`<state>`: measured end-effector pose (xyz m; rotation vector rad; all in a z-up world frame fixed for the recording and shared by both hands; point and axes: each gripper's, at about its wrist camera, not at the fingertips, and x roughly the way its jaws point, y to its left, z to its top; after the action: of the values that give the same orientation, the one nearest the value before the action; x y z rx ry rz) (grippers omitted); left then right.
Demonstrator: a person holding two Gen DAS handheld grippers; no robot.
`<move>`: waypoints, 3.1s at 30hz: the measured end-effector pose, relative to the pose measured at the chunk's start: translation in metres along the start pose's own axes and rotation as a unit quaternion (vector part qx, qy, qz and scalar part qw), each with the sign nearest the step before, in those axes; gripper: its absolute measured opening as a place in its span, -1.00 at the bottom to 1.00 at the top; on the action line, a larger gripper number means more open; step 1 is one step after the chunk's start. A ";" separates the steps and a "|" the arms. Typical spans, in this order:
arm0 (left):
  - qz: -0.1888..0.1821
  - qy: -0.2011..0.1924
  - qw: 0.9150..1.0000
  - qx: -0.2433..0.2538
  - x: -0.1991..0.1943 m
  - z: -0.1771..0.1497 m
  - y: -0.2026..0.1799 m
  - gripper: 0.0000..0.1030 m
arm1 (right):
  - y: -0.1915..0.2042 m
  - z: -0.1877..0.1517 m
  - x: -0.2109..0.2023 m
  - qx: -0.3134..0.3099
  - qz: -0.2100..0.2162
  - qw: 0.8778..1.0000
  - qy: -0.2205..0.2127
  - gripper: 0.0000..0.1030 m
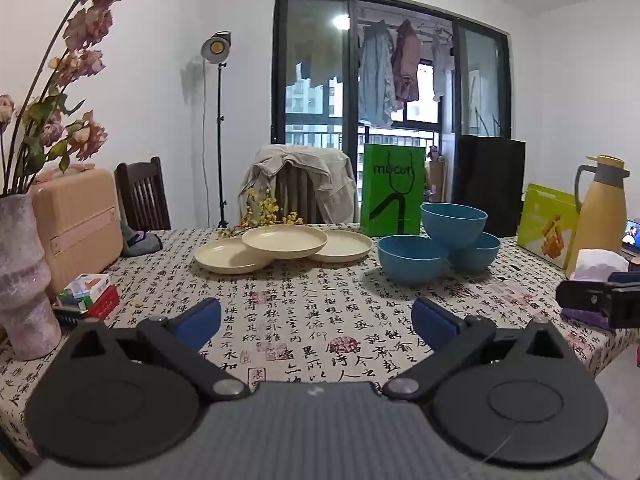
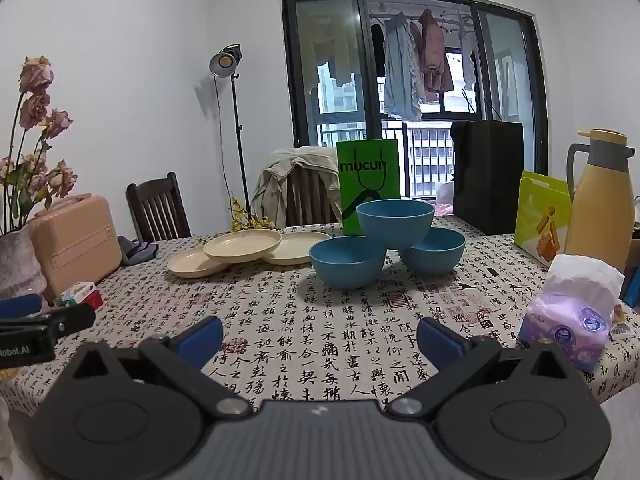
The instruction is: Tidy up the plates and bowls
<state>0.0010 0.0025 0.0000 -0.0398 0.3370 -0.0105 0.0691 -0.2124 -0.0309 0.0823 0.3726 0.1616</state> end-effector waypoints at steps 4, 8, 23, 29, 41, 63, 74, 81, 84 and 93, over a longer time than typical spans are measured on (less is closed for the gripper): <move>0.003 -0.021 0.999 0.030 -0.006 0.001 -0.004 1.00 | 0.001 0.000 0.000 0.000 0.000 1.000 0.001 1.00; 0.001 -0.029 0.999 0.026 -0.006 0.000 -0.002 1.00 | 0.000 0.000 0.001 0.002 -0.002 1.000 0.002 1.00; -0.004 -0.035 0.999 0.025 -0.007 -0.003 -0.006 1.00 | 0.002 -0.001 0.002 -0.003 -0.005 1.000 0.000 1.00; -0.003 -0.035 0.999 0.020 -0.007 -0.003 -0.006 1.00 | 0.000 -0.001 0.003 -0.002 -0.007 1.000 0.000 1.00; -0.001 -0.032 0.999 0.015 -0.007 0.000 -0.006 1.00 | 0.000 -0.001 0.006 0.000 -0.009 1.000 0.004 1.00; -0.005 -0.029 0.999 0.015 -0.003 -0.002 -0.005 1.00 | -0.001 0.000 0.002 -0.004 -0.014 1.000 -0.004 1.00; -0.003 -0.032 0.999 0.012 -0.004 -0.004 -0.005 1.00 | -0.003 0.000 0.002 -0.004 -0.015 1.000 -0.005 1.00; -0.002 -0.031 0.999 0.010 -0.004 -0.004 -0.004 1.00 | -0.003 0.000 0.002 -0.005 -0.014 1.000 -0.005 1.00; -0.001 -0.032 0.999 0.010 -0.005 -0.005 -0.004 1.00 | -0.002 0.000 0.002 -0.005 -0.014 1.000 -0.005 1.00; -0.001 -0.032 0.999 0.009 -0.004 -0.005 -0.005 1.00 | -0.002 0.000 0.002 -0.006 -0.015 1.000 -0.006 1.00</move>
<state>-0.0045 -0.0021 -0.0029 -0.0217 0.2735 -0.0140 0.0716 -0.2139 -0.0322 0.0662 0.3606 0.1345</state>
